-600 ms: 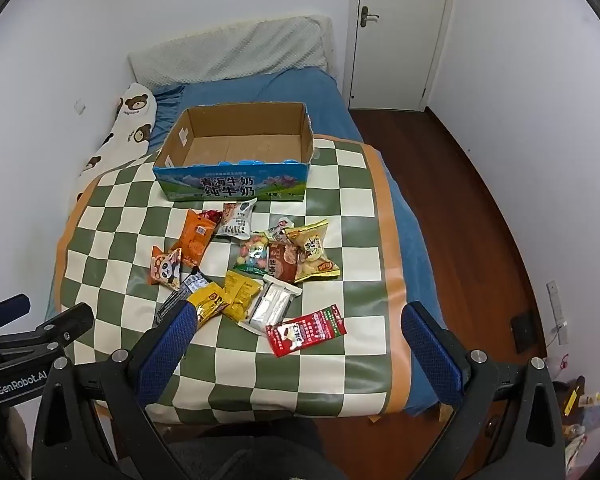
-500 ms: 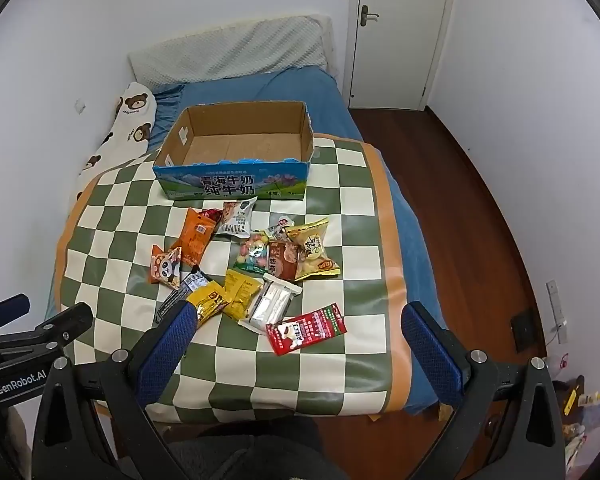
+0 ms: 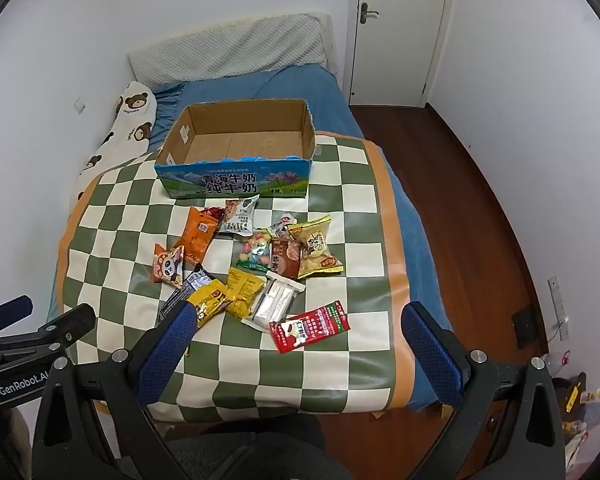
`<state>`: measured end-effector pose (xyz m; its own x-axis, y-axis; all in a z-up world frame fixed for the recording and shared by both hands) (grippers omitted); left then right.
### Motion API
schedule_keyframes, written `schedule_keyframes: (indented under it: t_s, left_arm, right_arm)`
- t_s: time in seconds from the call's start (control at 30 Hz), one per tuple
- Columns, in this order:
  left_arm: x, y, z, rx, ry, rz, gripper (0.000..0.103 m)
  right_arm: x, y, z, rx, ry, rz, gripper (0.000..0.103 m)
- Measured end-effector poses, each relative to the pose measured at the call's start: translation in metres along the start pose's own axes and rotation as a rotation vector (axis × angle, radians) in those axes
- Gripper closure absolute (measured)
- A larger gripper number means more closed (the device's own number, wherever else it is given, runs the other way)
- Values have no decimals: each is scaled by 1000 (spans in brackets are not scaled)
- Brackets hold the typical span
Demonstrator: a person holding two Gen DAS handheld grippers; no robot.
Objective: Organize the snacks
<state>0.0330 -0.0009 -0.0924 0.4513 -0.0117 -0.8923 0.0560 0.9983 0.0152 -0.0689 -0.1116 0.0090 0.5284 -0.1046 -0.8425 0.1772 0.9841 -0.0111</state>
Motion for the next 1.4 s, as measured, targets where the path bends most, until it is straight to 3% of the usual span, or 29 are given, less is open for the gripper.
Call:
schedule_keyframes:
  t_s: [1.4]
  left_arm:
    - [8, 0, 2, 0, 3, -9, 0]
  right_arm:
    - [-3, 8, 2, 1, 0, 6, 0]
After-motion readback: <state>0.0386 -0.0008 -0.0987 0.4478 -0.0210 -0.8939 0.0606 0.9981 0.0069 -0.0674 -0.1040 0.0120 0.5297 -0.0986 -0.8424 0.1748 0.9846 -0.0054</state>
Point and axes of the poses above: each gripper's, at about its wrist camera, not at the fingertips, and x roughly the way its jaws point, y to its left, z to its top, the point moved 10 cm from there along x, roughly the way its jaws point, and after that the axes turned 6 degrees about -y, right-handed, at the moved point
